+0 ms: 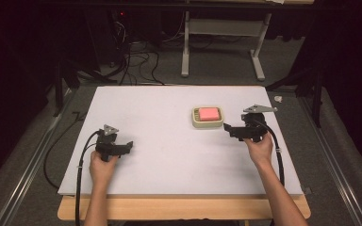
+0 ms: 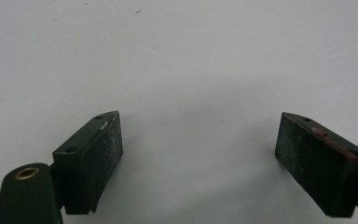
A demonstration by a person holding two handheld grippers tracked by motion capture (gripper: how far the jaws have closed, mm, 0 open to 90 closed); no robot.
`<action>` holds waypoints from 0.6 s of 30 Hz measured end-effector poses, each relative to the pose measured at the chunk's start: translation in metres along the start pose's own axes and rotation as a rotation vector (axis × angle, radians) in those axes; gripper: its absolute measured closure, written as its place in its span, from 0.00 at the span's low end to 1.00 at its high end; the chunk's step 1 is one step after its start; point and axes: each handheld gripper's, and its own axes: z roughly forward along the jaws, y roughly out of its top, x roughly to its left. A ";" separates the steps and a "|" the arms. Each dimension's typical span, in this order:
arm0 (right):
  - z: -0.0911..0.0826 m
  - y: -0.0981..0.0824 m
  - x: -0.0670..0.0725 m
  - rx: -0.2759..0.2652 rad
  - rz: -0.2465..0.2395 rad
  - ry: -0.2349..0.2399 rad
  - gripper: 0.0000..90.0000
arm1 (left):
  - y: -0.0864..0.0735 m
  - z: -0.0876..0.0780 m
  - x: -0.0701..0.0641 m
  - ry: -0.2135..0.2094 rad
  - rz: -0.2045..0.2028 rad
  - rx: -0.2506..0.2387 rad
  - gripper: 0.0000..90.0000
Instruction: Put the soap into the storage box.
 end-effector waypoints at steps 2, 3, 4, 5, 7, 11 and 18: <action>-0.005 -0.002 0.000 -0.023 0.000 -0.006 0.17 | 0.000 0.000 0.000 0.000 0.000 0.000 0.17; -0.006 -0.003 0.000 -0.025 0.002 -0.005 0.17 | 0.000 0.000 0.000 0.000 0.000 0.000 0.17; -0.007 -0.004 0.000 -0.030 0.001 -0.004 0.17 | 0.000 0.000 0.000 0.000 0.000 0.000 0.17; -0.008 -0.005 0.000 -0.028 0.007 -0.002 0.17 | 0.000 0.000 0.000 0.000 0.000 0.000 0.17; -0.010 -0.008 -0.001 -0.030 0.010 -0.003 0.17 | 0.000 0.000 0.000 0.000 0.000 0.000 0.17; -0.014 -0.012 -0.003 -0.035 0.023 0.000 0.17 | 0.000 0.000 0.000 0.000 0.000 0.000 0.17; -0.021 -0.019 -0.005 -0.042 0.031 0.003 0.17 | 0.000 0.000 0.000 0.000 0.000 -0.001 0.17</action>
